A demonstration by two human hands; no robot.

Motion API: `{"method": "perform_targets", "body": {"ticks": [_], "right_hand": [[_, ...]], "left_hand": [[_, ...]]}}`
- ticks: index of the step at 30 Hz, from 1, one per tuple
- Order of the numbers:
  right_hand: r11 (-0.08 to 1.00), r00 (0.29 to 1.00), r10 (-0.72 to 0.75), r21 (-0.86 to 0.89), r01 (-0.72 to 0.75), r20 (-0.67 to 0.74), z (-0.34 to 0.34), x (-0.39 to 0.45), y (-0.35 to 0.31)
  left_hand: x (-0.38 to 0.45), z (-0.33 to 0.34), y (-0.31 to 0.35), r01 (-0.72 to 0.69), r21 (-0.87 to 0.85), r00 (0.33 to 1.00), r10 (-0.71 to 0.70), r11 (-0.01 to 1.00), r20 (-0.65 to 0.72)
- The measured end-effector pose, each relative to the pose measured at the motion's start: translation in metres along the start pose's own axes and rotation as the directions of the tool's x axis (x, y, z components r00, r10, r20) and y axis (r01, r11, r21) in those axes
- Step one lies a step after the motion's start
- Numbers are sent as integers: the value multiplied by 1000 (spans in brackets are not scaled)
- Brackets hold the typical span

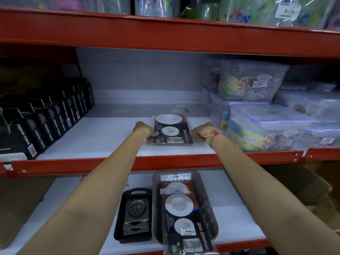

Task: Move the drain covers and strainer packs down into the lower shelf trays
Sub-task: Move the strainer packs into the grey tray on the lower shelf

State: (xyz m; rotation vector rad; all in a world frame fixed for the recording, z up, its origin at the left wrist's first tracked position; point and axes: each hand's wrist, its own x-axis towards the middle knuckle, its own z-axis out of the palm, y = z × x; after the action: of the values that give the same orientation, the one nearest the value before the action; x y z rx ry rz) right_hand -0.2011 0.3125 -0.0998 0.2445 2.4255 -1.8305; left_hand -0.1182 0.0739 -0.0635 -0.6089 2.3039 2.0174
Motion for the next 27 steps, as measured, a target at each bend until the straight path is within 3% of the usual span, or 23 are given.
{"method": "perform_targets", "body": {"ticks": [2, 4, 10, 19, 27], "right_hand": [[995, 998, 23, 99, -29, 55, -3, -51, -25], [971, 983, 9, 233, -52, 181, -15, -80, -30], [978, 937, 3, 196, -76, 349, -47, -143, -22], [993, 884, 13, 95, -65, 468, -60, -216, 41], [978, 864, 111, 100, -182, 491, -57, -246, 127]], "left_hand": [[-13, -5, 1, 21, -146, 996, -7, 989, 94], [-31, -12, 0, 8, -174, 987, 20, 985, 162], [-88, -30, -20, -71, -173, 936, 125, 982, 330], [-180, -32, -97, -162, -149, 916, 204, 976, 344], [-227, -25, -166, -187, -84, 908, 205, 979, 364]]}}
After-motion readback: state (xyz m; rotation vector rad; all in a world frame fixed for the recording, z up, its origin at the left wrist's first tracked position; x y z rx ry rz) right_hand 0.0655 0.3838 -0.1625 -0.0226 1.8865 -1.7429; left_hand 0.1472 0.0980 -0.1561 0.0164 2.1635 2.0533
